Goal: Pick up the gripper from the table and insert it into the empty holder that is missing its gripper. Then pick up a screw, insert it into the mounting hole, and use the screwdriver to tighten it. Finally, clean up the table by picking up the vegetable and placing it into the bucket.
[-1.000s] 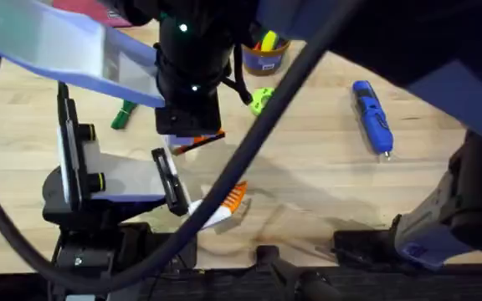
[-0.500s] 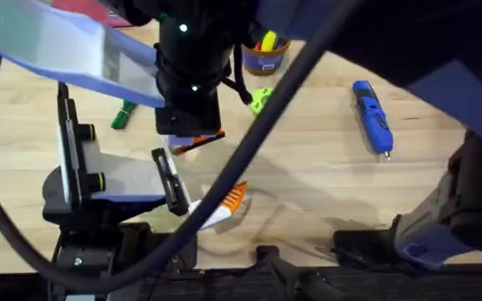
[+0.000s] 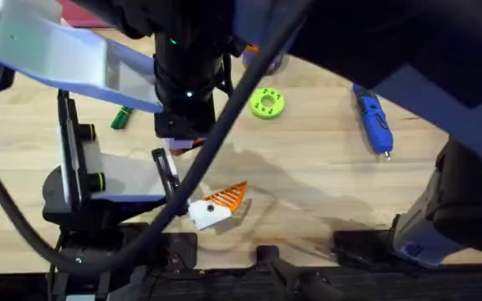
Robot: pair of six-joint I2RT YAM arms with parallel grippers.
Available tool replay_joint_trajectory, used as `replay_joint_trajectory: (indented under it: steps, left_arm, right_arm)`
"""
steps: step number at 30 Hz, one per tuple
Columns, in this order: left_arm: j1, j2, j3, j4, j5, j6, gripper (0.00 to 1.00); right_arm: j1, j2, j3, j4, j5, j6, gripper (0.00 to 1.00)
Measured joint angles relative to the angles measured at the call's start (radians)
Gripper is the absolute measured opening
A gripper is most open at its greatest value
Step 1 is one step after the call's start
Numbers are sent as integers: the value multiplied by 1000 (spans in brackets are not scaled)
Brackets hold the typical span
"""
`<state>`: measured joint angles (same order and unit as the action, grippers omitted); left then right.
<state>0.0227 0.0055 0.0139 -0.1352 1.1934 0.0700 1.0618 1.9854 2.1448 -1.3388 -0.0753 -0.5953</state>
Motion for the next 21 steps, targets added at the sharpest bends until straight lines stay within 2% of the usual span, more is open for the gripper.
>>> replay_joint_trajectory:
  steps: [6,7,12,13,15,21]
  left_arm:
    - [0,0,0,0,0,0,985]
    - [0,0,0,0,0,0,986]
    - [0,0,0,0,0,0,988]
    - [0,0,0,0,0,0,986]
    - [0,0,0,0,0,-1,985]
    - [0,0,0,0,0,0,985]
  right_arm:
    - [0,0,0,0,0,1,11]
    - [0,0,0,0,0,6,120]
    - [0,0,0,1,2,18,838]
    - [-1,0,0,4,7,21,948]
    - [-7,0,0,11,8,43,990]
    - [-32,-34,-9,61,10,152,992]
